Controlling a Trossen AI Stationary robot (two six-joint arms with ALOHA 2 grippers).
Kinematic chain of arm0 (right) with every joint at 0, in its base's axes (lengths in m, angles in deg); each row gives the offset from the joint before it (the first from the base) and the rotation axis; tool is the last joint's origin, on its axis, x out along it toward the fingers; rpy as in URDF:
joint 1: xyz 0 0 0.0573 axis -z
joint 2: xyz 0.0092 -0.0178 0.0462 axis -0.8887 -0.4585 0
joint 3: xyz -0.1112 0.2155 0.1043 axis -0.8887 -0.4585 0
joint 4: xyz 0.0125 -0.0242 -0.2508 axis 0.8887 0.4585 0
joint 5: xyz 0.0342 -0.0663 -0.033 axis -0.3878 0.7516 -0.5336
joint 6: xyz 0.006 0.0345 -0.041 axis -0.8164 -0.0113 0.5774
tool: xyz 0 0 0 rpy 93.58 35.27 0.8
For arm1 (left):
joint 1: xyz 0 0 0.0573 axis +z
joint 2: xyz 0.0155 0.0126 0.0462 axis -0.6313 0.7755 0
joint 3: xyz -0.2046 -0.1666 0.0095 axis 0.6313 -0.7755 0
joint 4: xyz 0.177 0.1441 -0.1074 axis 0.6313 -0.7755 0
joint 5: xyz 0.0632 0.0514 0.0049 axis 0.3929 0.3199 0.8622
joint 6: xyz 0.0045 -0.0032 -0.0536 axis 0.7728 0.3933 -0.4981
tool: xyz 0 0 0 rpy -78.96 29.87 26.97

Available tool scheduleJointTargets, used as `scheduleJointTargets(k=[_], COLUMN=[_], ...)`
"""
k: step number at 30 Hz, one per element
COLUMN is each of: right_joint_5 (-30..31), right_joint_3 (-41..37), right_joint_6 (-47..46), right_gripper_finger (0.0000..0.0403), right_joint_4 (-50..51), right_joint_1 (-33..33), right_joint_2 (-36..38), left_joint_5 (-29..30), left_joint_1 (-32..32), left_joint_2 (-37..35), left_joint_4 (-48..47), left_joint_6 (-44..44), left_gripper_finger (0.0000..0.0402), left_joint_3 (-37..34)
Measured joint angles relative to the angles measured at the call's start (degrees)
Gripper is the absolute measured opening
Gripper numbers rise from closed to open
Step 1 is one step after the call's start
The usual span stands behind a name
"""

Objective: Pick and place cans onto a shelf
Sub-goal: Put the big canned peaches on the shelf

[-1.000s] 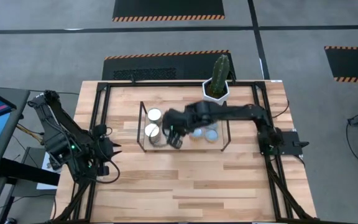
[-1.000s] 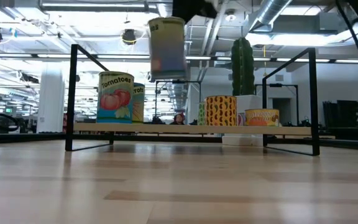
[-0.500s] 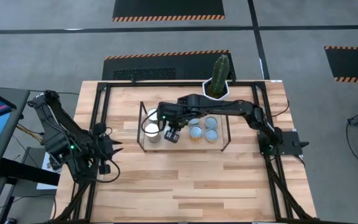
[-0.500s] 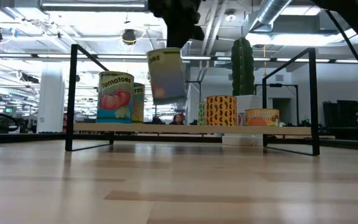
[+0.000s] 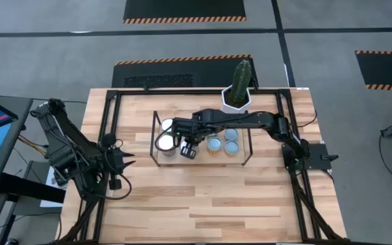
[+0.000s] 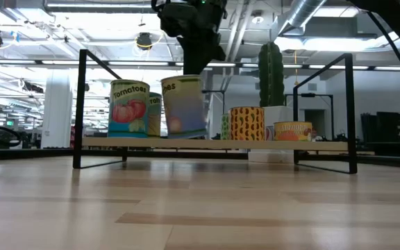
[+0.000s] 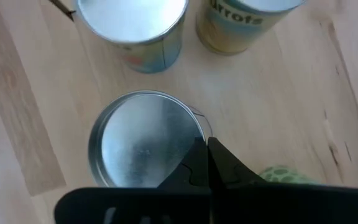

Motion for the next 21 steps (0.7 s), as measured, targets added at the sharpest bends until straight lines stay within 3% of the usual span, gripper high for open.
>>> scheduleJointTargets(k=[12, 21], right_joint_5=[-0.07, 0.02], right_joint_3=[-0.09, -0.09], right_joint_6=[0.0, -0.42], right_gripper_finger=[0.0052, 0.006], right_joint_4=[0.88, 1.27], right_joint_1=[0.2, 1.02], right_joint_2=[0.07, 0.07], left_joint_5=[0.0, 0.0], left_joint_1=[-0.01, 0.0], left_joint_2=[0.0, 0.0], left_joint_4=[0.0, 0.0], left_joint_6=[0.02, 0.02], left_gripper_finger=[0.0081, 0.0081], left_joint_3=[0.0, 0.0])
